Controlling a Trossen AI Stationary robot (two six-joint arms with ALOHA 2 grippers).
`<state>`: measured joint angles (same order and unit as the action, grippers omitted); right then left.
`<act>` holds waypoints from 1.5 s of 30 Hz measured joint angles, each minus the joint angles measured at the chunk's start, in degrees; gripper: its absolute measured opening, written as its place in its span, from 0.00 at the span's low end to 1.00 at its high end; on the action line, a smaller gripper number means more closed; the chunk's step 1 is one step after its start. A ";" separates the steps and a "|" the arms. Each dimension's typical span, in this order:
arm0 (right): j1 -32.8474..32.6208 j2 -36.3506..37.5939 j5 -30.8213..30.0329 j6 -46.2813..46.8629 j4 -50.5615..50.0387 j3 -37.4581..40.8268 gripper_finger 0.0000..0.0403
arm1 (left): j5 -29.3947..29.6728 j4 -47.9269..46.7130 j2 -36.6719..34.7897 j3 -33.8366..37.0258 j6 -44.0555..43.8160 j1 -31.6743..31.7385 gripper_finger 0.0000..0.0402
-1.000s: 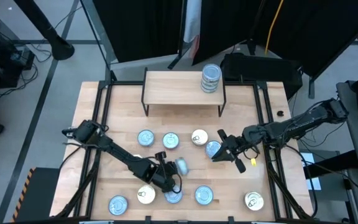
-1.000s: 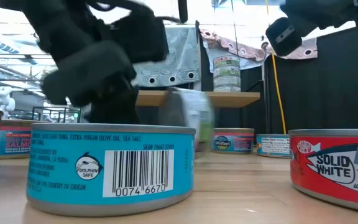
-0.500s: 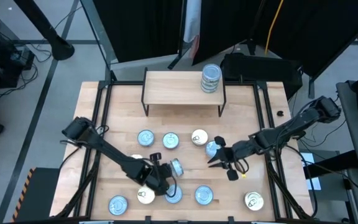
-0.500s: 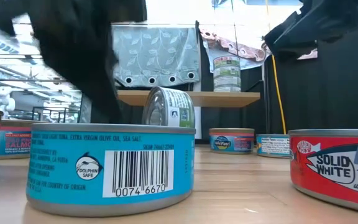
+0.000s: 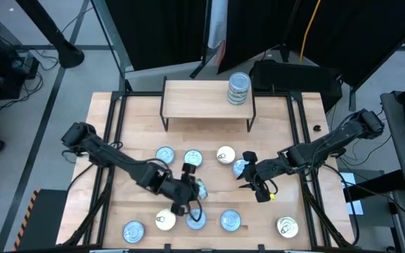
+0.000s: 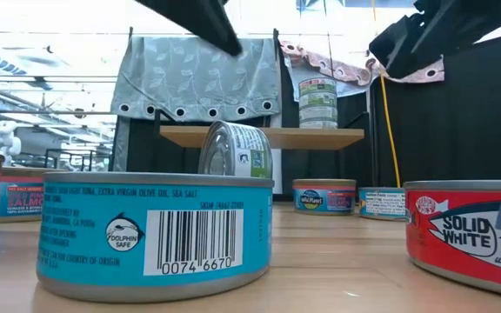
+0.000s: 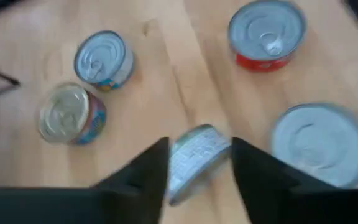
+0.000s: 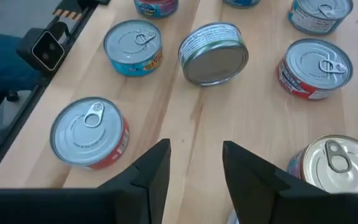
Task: Stack canned seafood by type on shelf
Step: Stack the green tuna can on top of the other green tuna cans on the shelf
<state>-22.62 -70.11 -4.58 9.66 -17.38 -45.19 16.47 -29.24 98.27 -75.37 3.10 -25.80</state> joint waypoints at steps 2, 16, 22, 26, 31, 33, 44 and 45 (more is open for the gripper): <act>0.01 0.02 -0.05 0.01 -0.88 -0.31 0.34 | 0.09 -2.23 0.37 0.13 7.13 0.64 0.58; 0.61 0.27 -0.15 -0.04 -4.32 -0.29 0.35 | -7.30 0.78 8.53 0.10 27.59 5.94 0.69; 2.07 0.26 -0.22 -0.08 -3.36 -0.29 0.35 | -9.43 -0.35 10.72 0.11 32.15 7.99 0.65; 2.90 0.26 -0.23 -2.14 -1.76 -0.29 0.35 | -12.08 -0.16 10.85 0.11 34.65 8.83 0.47; 3.11 0.26 -0.28 -10.67 2.00 -0.29 0.35 | -13.84 0.55 10.76 0.04 34.41 9.37 0.35; 3.06 0.26 -1.46 -14.53 4.06 -0.29 0.35 | -13.58 0.06 10.14 0.09 32.59 9.48 0.35; 0.54 0.26 -22.34 -65.43 27.45 -0.29 0.35 | -35.25 -6.14 -9.79 -2.14 24.13 14.87 0.35; 0.09 0.26 -23.37 -71.51 30.97 -0.29 0.36 | -38.94 -6.94 -11.89 -2.93 23.25 16.65 0.35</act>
<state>-22.53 -69.84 -27.95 -61.85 13.59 -45.47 -22.47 -36.19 86.39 -78.30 26.35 -9.15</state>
